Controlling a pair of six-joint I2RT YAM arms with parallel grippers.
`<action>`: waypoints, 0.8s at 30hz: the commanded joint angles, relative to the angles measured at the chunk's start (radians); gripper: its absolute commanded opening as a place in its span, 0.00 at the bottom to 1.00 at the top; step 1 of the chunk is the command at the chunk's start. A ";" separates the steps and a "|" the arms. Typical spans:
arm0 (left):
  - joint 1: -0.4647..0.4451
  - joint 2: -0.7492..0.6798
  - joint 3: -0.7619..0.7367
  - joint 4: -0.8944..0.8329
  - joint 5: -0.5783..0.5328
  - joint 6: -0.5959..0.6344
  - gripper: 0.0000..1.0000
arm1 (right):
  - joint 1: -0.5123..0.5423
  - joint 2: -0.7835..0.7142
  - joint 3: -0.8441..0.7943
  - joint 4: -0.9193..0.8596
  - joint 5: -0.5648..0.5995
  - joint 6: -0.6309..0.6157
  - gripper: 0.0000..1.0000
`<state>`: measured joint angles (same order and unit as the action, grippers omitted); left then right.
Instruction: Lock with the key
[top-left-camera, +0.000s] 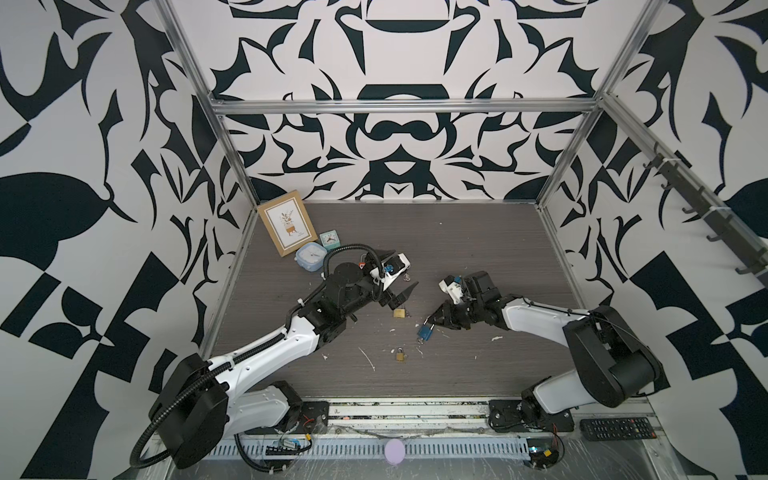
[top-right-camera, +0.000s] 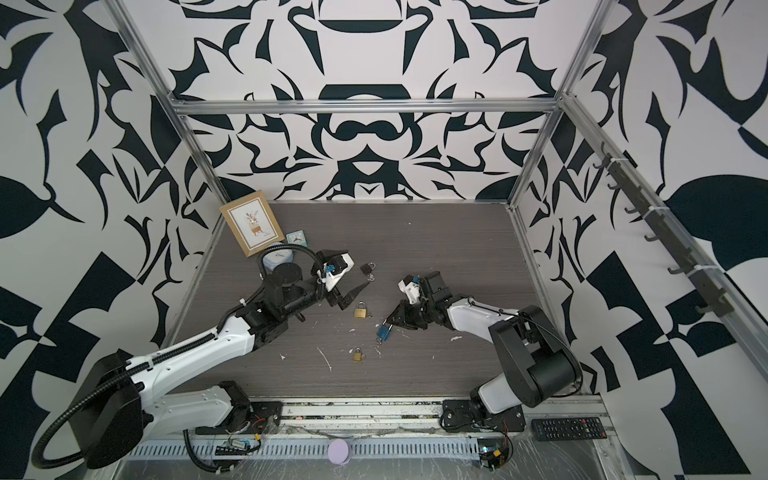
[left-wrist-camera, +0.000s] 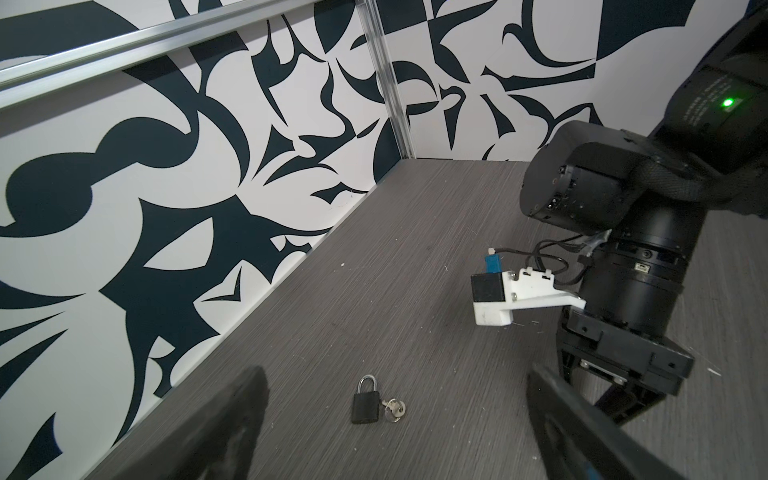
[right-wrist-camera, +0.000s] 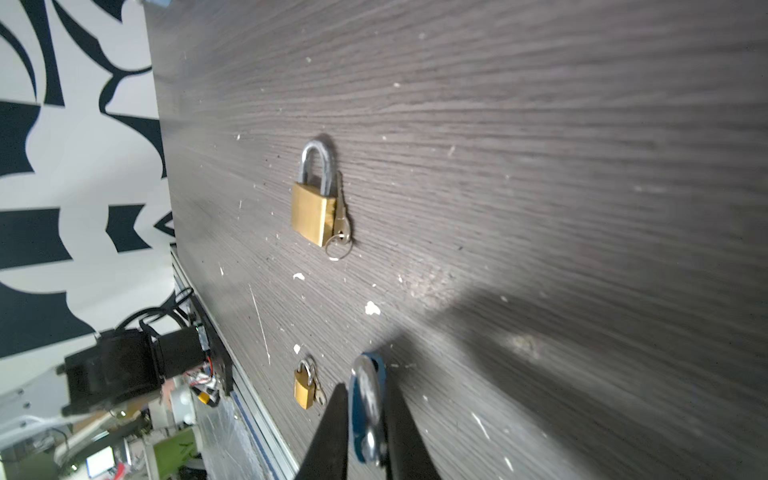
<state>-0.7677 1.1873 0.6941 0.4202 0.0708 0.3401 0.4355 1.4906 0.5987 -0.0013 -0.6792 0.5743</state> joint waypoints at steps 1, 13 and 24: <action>0.001 0.017 0.042 -0.054 0.005 -0.015 1.00 | 0.005 0.010 0.002 -0.006 0.047 0.005 0.26; -0.033 0.038 0.073 -0.219 -0.045 -0.035 1.00 | -0.001 -0.020 -0.032 -0.022 0.144 0.038 0.53; -0.215 0.209 0.285 -0.650 -0.354 -0.247 0.99 | -0.031 -0.326 -0.009 -0.254 0.544 0.054 0.89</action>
<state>-0.9504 1.3552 0.9180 -0.0330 -0.1753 0.2279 0.4137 1.2461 0.5720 -0.1452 -0.3424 0.6140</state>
